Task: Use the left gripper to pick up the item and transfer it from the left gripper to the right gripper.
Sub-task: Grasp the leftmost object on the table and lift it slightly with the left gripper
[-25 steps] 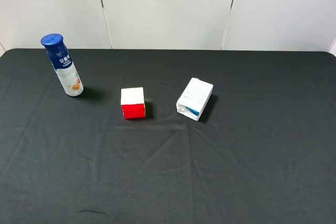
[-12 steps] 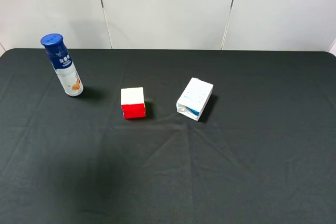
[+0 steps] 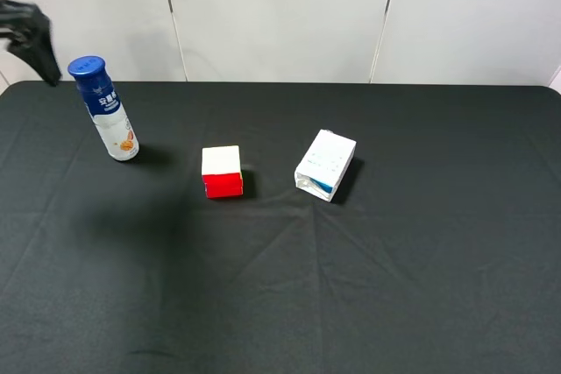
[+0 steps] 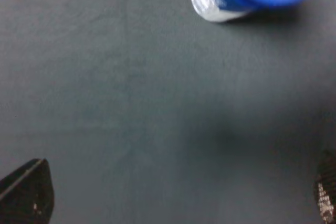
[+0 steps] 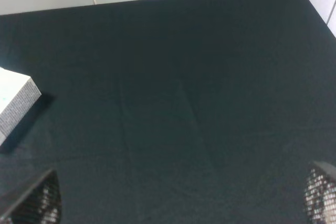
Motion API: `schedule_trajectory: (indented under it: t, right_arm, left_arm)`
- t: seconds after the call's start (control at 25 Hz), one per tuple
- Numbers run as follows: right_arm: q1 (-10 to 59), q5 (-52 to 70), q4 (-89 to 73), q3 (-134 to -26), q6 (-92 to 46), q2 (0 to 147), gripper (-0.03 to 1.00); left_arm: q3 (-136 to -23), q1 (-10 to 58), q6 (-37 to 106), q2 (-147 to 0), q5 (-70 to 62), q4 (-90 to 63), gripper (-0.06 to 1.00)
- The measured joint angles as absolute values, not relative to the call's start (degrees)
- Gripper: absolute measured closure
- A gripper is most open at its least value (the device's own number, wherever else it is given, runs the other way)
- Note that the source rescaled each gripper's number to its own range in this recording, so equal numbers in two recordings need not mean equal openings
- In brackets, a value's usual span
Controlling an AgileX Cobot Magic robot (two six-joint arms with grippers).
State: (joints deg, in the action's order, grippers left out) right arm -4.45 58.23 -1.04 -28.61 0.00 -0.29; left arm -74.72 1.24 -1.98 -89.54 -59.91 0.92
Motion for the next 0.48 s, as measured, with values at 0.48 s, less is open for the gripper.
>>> schedule_trajectory:
  t: [0.48]
  right_arm:
    - [-4.45, 58.23, -1.04, -28.61, 0.00, -0.29, -0.03]
  left_arm:
    - [-82.44, 4.66, -2.23, -103.91, -54.98, 1.99, -0.06]
